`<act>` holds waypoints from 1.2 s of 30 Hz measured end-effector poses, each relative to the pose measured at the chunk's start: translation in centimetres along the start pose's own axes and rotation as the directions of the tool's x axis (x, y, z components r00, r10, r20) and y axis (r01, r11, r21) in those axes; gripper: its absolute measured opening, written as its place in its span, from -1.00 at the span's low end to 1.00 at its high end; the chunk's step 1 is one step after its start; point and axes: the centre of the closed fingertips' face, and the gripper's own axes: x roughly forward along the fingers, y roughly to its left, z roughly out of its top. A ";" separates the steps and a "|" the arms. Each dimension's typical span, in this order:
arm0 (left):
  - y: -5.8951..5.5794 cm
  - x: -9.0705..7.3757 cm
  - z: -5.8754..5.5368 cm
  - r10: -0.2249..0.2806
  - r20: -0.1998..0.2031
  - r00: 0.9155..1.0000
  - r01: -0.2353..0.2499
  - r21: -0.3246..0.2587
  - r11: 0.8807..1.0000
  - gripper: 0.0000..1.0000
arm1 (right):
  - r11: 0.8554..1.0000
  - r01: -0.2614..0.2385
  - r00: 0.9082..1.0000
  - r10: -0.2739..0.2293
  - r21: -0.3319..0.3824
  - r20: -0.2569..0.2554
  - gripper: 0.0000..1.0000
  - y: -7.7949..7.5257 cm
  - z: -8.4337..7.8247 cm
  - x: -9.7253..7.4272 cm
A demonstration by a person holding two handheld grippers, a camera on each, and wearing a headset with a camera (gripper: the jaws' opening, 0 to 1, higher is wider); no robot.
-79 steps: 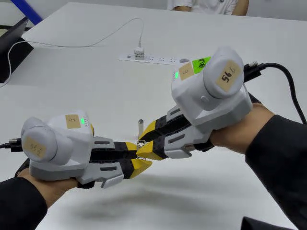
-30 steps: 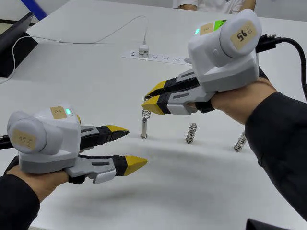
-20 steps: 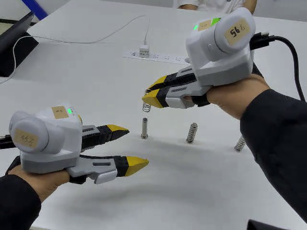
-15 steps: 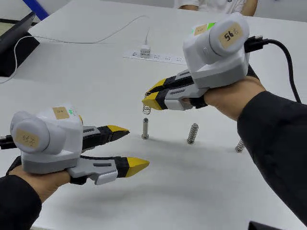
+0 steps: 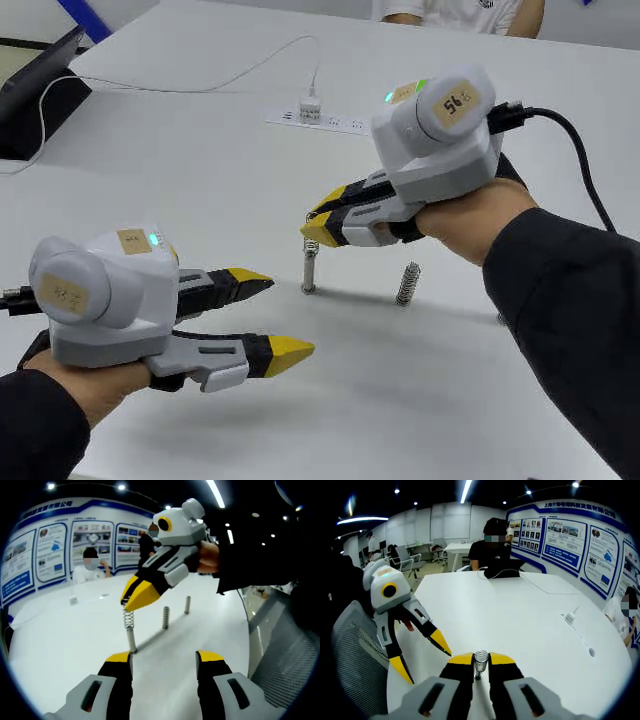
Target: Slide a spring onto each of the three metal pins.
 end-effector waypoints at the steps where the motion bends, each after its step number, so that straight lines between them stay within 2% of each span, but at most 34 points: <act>1: 0.0 0.0 0.0 0.000 -0.001 1.000 0.000 -0.001 1.000 0.03 | 1.000 -0.001 1.000 0.001 0.002 -0.004 -0.76 0.0 -0.1 0.1; 17: 0.0 -0.1 -0.4 0.000 -0.004 1.000 0.000 -0.008 1.000 0.02 | 1.000 -0.004 0.999 0.005 0.009 -0.036 -0.76 0.6 -1.7 1.5; 36: 0.3 -0.1 -0.6 0.007 -0.006 1.000 -0.007 -0.017 1.000 0.02 | 1.000 0.000 0.991 0.001 0.011 -0.130 -0.75 1.1 -4.7 3.4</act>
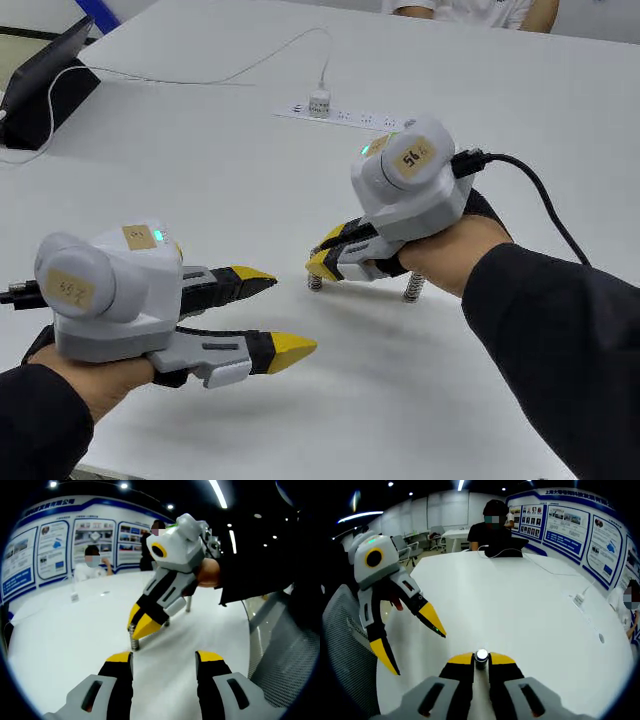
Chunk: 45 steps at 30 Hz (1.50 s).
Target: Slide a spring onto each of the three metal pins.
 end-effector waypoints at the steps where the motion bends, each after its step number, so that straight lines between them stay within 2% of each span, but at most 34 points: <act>1: 0.0 0.0 0.0 0.000 0.000 1.000 0.000 0.000 1.000 0.02 | 1.000 -0.001 1.000 0.001 0.002 -0.008 -0.75 0.0 -0.2 0.1; 6: 0.0 0.0 0.0 0.001 0.001 1.000 -0.001 -0.001 1.000 0.02 | 1.000 -0.003 1.000 0.003 0.002 -0.022 -0.72 0.1 -0.6 0.4; 14: 0.1 0.0 0.2 0.003 0.003 1.000 -0.003 0.001 1.000 0.04 | 1.000 0.011 1.000 -0.011 0.004 -0.011 -0.67 -0.1 -0.4 -0.6; 26: 0.0 0.0 0.5 0.006 0.008 1.000 -0.006 -0.001 1.000 0.09 | 0.999 0.037 0.998 -0.037 0.000 0.041 -0.61 0.6 -0.2 -3.6; 39: -0.1 0.1 1.0 0.007 0.009 1.000 -0.007 0.005 1.000 0.16 | 0.999 0.029 0.996 -0.031 0.022 0.081 -0.55 2.5 -1.3 -6.8; 45: -0.2 0.0 1.1 0.005 0.010 1.000 -0.006 0.008 1.000 0.18 | 0.999 0.042 0.995 -0.044 0.023 0.088 -0.53 2.9 -2.1 -8.2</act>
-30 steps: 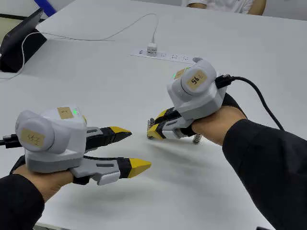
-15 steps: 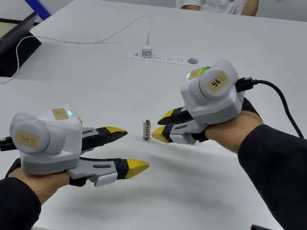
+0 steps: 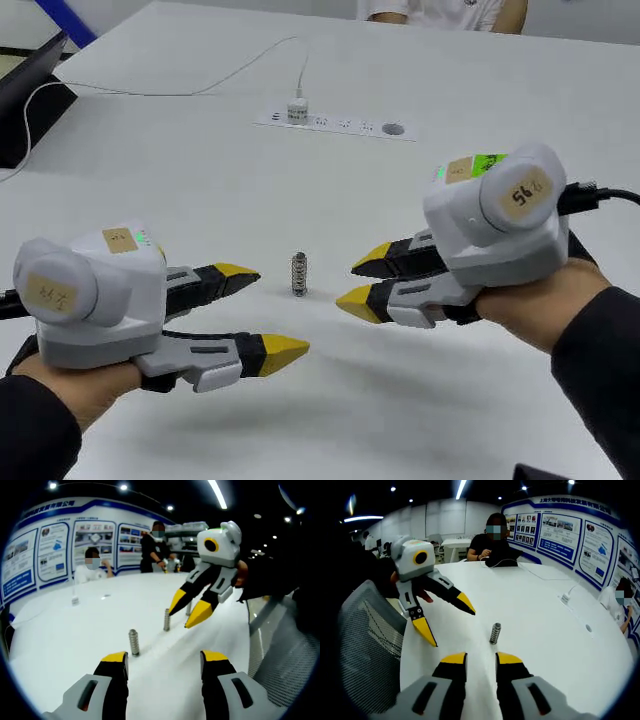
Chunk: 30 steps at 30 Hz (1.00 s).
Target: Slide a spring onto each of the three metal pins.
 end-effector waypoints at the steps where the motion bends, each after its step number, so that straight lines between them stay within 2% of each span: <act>1: 0.0 0.0 0.0 0.000 0.000 1.000 0.000 0.000 1.000 0.19 | 1.000 0.002 1.000 -0.002 0.001 0.000 -0.53 0.0 -0.2 -0.2; 17: -0.2 0.1 0.1 -0.004 -0.004 1.000 0.004 0.002 1.000 0.27 | 0.996 0.065 0.998 -0.064 0.064 -0.015 -0.45 -0.5 -4.0 -4.4; 24: -0.3 0.1 0.0 -0.005 -0.008 1.000 0.005 0.002 1.000 0.30 | 0.987 0.112 0.994 -0.111 0.114 -0.018 -0.43 -1.0 -6.0 -6.4; 30: -0.4 0.2 0.1 -0.007 -0.010 1.000 0.007 0.001 1.000 0.31 | 0.973 0.166 0.986 -0.166 0.159 -0.018 -0.41 -2.2 -7.6 -8.3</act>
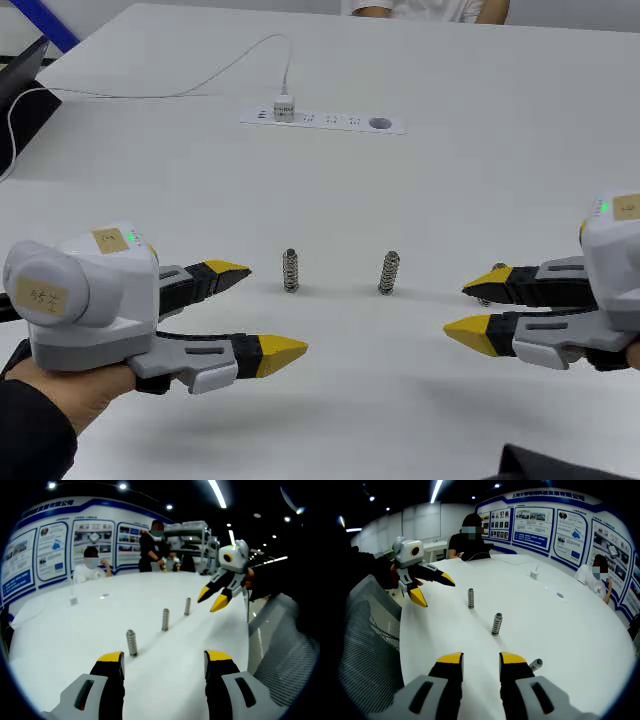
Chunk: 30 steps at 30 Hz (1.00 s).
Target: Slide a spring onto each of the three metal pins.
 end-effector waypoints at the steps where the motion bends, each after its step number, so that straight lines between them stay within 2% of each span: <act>1: 0.0 0.0 0.0 -0.001 -0.001 1.000 0.001 0.001 1.000 0.32 | 1.000 0.008 1.000 -0.008 0.008 0.002 -0.41 -0.2 -0.1 -0.2; 13: 0.0 0.1 -0.2 -0.004 -0.006 1.000 0.004 0.001 1.000 0.33 | 0.996 0.074 0.997 -0.076 0.049 0.030 -0.33 -2.5 -1.7 -2.1; 30: 0.1 0.1 -0.7 0.000 -0.018 1.000 0.000 -0.009 1.000 0.34 | 0.996 0.081 0.993 -0.083 0.030 0.083 -0.09 -3.2 -3.5 -2.7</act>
